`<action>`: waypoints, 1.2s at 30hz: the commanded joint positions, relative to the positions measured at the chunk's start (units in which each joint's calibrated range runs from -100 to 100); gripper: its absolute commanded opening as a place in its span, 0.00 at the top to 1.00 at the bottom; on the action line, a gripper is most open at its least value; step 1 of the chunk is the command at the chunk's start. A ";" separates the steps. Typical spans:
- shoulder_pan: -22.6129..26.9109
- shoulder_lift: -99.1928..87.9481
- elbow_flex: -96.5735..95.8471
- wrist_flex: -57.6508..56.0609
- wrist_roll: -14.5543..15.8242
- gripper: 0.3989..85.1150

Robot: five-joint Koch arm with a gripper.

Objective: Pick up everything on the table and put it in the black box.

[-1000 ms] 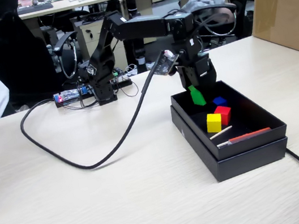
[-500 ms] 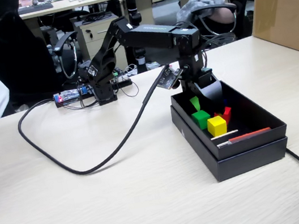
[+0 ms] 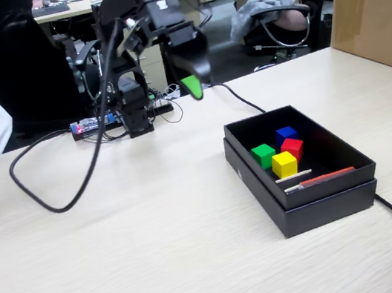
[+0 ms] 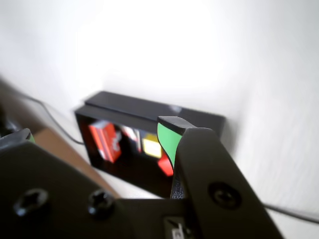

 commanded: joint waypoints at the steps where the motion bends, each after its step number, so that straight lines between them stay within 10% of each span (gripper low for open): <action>1: -4.25 -14.40 -10.62 14.29 -2.69 0.42; 15: -6.74 -46.53 -68.01 51.01 -4.54 0.40; 36: -7.86 -54.10 -98.47 71.83 -6.30 0.41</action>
